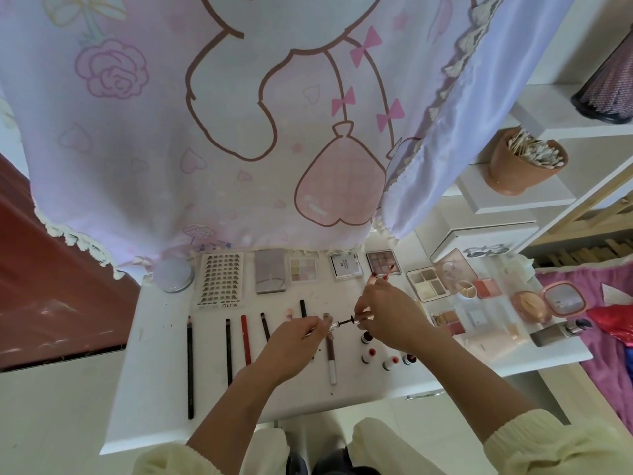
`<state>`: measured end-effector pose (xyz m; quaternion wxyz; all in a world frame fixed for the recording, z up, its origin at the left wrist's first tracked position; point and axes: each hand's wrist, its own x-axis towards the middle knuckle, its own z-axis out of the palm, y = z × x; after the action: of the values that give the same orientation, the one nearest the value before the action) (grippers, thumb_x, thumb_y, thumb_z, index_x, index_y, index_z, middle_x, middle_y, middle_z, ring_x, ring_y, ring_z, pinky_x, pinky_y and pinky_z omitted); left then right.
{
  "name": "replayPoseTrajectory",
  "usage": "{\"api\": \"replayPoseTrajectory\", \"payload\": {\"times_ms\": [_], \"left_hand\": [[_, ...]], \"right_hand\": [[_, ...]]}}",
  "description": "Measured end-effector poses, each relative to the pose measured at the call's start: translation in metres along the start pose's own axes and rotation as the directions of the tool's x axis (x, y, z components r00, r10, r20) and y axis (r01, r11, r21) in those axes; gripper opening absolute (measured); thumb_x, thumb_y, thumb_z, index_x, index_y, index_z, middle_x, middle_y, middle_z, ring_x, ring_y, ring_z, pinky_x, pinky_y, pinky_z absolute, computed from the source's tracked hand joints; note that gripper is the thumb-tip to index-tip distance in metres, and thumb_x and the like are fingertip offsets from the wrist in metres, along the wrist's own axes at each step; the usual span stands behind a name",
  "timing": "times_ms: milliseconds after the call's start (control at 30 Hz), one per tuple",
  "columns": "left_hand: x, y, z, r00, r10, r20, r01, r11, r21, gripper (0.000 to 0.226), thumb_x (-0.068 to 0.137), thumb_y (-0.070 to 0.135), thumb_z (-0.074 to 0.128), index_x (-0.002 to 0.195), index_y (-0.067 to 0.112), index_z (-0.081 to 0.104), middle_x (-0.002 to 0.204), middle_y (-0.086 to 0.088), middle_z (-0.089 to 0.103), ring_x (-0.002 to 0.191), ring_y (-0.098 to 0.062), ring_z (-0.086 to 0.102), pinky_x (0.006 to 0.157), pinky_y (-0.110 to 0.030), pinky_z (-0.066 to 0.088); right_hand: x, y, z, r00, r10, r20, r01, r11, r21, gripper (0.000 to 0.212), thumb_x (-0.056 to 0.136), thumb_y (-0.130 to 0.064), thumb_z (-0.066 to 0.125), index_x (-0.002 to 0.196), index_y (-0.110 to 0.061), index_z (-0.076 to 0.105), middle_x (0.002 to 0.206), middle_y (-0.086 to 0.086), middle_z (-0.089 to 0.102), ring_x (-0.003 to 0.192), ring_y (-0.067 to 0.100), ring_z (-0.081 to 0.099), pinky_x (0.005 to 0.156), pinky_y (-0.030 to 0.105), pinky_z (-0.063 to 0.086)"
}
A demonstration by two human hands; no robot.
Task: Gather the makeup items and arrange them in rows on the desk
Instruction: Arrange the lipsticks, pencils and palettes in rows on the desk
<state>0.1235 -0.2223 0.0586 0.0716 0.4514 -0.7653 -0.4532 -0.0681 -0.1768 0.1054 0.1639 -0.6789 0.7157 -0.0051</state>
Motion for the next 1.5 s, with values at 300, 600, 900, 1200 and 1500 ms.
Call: {"api": "replayPoseTrajectory", "payload": {"times_ms": [300,600,900,1200,1500], "left_hand": [[0.0,0.013,-0.001,0.999,0.031,0.015,-0.031,0.998,0.046,0.039,0.099,0.049,0.038,0.098,0.023,0.066,0.056,0.015,0.045,0.05,0.005,0.046,0.055,-0.011,0.032],[0.004,0.018,-0.001,0.999,0.042,0.016,-0.042,0.998,0.036,0.034,0.098,0.053,0.037,0.09,0.029,0.061,0.059,0.013,0.045,0.05,0.001,0.043,0.055,-0.014,0.03],[0.005,0.02,-0.007,0.999,0.027,0.022,-0.028,0.998,0.06,0.041,0.099,0.05,0.037,0.094,0.02,0.065,0.057,0.011,0.047,0.048,0.006,0.048,0.102,-0.048,0.036],[0.009,0.016,-0.008,0.999,0.048,0.007,-0.048,0.998,0.052,0.041,0.098,0.052,0.037,0.098,0.023,0.066,0.059,0.01,0.048,0.046,0.002,0.045,0.051,-0.012,0.033],[0.013,0.015,-0.011,0.998,0.057,0.005,-0.057,0.996,0.067,0.041,0.098,0.052,0.035,0.099,0.023,0.064,0.064,0.009,0.05,0.056,-0.004,0.044,0.056,-0.015,0.034]], "right_hand": [[-0.001,0.004,0.002,0.994,-0.039,-0.106,0.027,0.994,-0.11,0.023,0.091,-0.025,0.063,0.113,-0.024,0.07,0.113,-0.007,0.059,0.11,0.013,0.042,0.09,0.019,0.033],[0.0,0.008,0.002,0.989,-0.042,-0.141,0.021,0.989,-0.148,0.023,0.094,-0.023,0.058,0.115,-0.024,0.068,0.117,-0.007,0.058,0.117,0.015,0.04,0.094,0.021,0.029],[0.004,0.015,0.003,0.986,-0.032,-0.163,0.014,0.994,-0.112,0.02,0.093,-0.018,0.059,0.111,-0.019,0.069,0.11,-0.005,0.06,0.11,0.015,0.044,0.089,0.022,0.035],[0.008,0.02,0.004,0.981,-0.03,-0.192,0.018,0.998,-0.066,0.02,0.094,-0.015,0.057,0.111,-0.018,0.069,0.11,-0.005,0.06,0.11,0.015,0.047,0.091,0.023,0.039],[0.011,0.026,0.004,0.978,0.004,-0.207,-0.011,0.999,-0.032,0.017,0.093,-0.015,0.06,0.106,-0.016,0.07,0.106,-0.004,0.061,0.108,0.014,0.05,0.084,0.026,0.047]]}}
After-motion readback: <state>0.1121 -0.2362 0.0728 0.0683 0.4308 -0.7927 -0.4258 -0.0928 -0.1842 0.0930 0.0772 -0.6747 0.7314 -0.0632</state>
